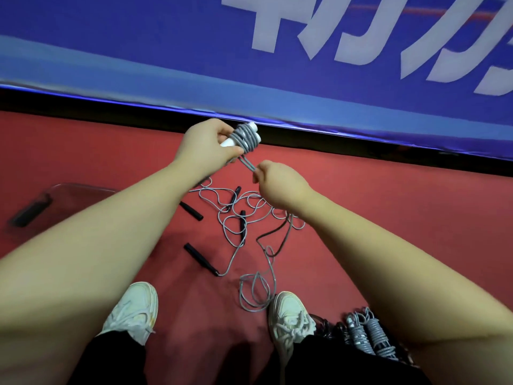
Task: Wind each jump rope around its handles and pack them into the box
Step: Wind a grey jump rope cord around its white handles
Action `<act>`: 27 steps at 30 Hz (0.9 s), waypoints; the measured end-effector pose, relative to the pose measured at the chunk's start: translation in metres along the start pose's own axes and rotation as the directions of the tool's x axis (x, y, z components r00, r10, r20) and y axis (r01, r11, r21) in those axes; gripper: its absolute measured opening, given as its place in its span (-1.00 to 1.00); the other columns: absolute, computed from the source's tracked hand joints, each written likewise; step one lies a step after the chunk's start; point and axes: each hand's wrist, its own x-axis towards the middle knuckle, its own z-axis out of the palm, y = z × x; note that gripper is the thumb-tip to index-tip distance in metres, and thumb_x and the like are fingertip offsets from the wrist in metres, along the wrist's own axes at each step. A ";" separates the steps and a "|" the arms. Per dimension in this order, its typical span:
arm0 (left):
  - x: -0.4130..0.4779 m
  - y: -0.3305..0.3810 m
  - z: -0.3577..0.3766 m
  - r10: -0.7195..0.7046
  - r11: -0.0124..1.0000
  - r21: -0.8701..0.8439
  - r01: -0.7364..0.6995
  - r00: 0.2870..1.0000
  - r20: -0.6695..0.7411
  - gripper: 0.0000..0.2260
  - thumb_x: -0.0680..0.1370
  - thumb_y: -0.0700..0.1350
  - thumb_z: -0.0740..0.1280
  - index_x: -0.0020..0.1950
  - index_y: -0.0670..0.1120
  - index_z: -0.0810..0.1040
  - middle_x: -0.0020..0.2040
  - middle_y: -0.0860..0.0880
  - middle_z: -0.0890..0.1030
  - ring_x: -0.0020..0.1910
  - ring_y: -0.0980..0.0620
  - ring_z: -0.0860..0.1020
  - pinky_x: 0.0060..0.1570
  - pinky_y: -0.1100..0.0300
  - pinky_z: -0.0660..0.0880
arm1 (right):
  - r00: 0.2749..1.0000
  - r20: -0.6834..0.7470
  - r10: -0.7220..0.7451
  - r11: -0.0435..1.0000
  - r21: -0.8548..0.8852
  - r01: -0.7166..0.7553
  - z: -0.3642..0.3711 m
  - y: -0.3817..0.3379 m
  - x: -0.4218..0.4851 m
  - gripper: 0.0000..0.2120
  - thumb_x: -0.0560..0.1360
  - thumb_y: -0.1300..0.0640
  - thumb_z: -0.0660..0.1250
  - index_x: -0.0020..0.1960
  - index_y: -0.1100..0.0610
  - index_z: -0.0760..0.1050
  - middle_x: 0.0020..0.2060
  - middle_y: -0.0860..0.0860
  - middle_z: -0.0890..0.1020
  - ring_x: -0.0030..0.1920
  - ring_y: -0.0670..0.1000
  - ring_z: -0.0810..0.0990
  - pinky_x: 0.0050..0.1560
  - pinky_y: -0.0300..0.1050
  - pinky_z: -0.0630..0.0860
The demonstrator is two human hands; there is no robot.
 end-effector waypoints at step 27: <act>-0.008 0.010 -0.004 0.101 0.993 -0.094 -0.071 0.925 0.366 -0.41 0.57 -0.30 0.23 0.48 0.19 0.21 0.00 -0.02 0.64 -0.37 0.07 0.46 -0.25 0.19 0.42 | 0.995 0.027 0.091 0.805 0.586 -0.090 -0.038 0.018 -0.005 -0.65 0.62 0.01 0.11 -0.21 0.11 0.54 -0.46 -0.02 0.35 -0.53 -0.06 0.23 -0.53 -0.24 0.20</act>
